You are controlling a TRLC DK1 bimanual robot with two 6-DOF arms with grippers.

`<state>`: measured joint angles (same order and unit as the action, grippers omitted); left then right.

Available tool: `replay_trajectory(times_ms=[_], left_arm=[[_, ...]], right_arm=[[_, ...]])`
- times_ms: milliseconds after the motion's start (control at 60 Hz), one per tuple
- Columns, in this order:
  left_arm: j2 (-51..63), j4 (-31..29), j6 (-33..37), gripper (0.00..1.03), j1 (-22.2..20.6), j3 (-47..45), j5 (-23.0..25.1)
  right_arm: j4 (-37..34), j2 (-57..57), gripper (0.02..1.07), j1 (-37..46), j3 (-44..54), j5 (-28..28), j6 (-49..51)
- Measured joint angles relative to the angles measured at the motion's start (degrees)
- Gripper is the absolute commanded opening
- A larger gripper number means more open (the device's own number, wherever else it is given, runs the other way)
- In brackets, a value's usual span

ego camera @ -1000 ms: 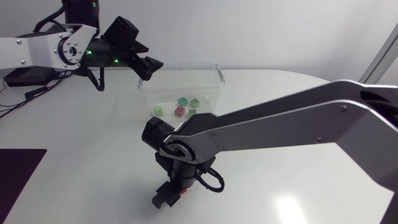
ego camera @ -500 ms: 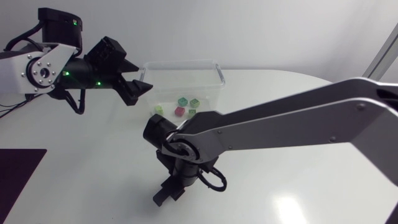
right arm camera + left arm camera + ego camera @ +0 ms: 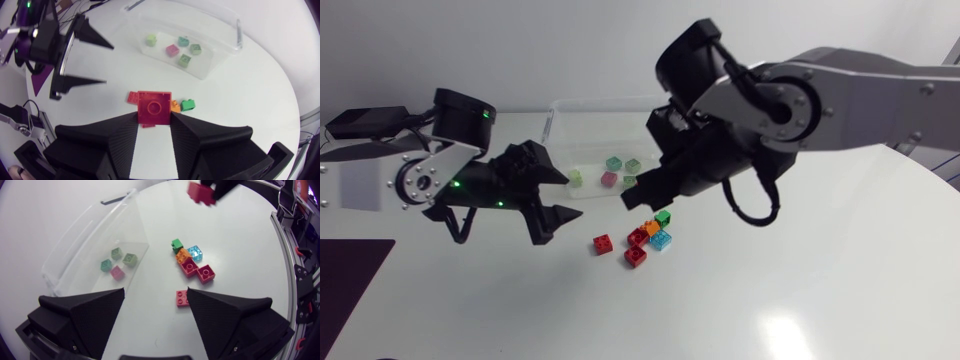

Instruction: Place the duplo bricks in the container

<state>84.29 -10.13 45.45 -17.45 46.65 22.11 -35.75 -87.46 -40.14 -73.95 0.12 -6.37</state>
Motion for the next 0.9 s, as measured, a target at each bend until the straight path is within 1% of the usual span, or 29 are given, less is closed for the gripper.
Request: replay_trajectory(times_ms=[117,367,550,900], left_arm=[[5.0,0.6,0.5,0.87,-2.3,-0.1,0.0],[13.2,4.5,1.4,0.87,-5.6,-0.3,0.0],[16.8,7.1,1.9,0.87,-6.0,-0.6,-1.0],[20.9,9.9,3.0,0.87,-6.0,-1.6,-1.6]], right_arm=[[-0.1,-0.3,0.31,3.2,-3.9,-0.1,0.7],[0.8,-5.2,0.31,7.4,-12.8,-1.2,1.7],[1.4,-9.9,0.31,9.4,-16.6,-2.1,1.7],[3.0,-16.0,0.31,10.6,-24.2,-3.1,1.7]])
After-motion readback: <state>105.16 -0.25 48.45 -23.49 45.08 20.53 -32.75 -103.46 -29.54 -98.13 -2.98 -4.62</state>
